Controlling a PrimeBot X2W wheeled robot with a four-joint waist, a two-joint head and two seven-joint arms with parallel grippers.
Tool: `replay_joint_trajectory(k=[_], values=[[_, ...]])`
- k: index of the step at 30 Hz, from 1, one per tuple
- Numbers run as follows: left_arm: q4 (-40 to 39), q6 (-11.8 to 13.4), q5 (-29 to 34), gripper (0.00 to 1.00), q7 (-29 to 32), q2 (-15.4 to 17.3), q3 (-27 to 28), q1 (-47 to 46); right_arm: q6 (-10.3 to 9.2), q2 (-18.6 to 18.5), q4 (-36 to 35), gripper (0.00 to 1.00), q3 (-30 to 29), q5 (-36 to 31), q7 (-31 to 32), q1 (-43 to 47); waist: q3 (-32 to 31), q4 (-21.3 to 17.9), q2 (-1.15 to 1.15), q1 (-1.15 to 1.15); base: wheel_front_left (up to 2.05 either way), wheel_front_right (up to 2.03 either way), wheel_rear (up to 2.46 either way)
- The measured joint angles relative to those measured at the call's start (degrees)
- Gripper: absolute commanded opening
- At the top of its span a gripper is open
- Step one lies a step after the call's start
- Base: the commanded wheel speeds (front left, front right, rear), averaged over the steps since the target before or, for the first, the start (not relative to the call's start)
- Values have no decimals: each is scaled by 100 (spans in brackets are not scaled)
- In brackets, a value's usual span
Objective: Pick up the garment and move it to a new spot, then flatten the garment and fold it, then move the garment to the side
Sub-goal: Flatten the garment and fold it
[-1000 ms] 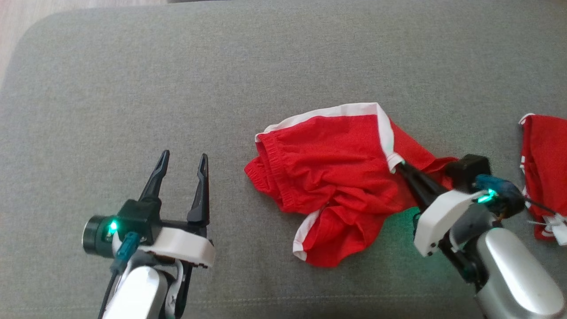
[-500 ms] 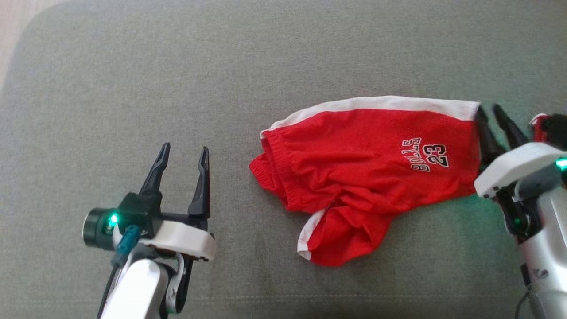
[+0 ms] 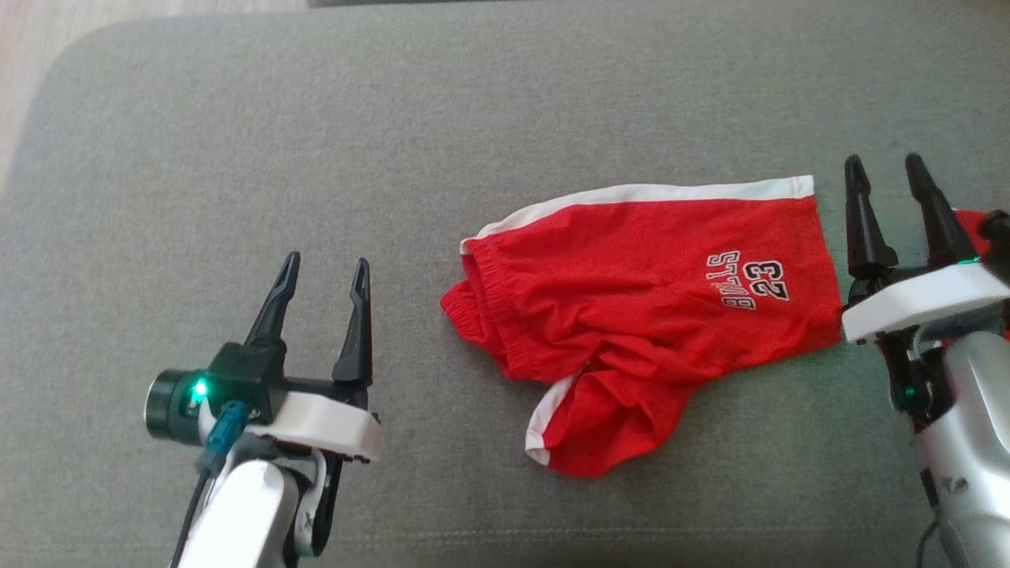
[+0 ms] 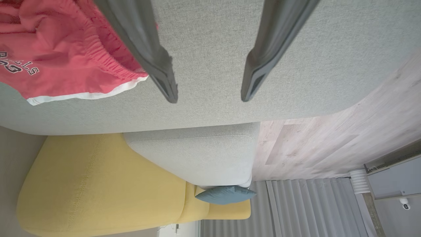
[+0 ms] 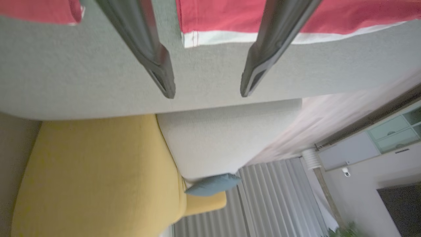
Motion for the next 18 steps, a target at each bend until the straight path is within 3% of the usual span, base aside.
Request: replay_joint_trajectory(k=[7, 18], values=[[-34, 88, -2, 100, 0, 42, 30, 131, 0, 148, -1143, 100, -225, -413, -93, 868, -249, -124, 0, 0, 0, 0, 0], [-191, 308, -68, 100, 12, 142, 146, 532, 0, 906, -2928, 100, -672, -907, 730, 2567, -595, -322, 0, 0, 0, 0, 0]])
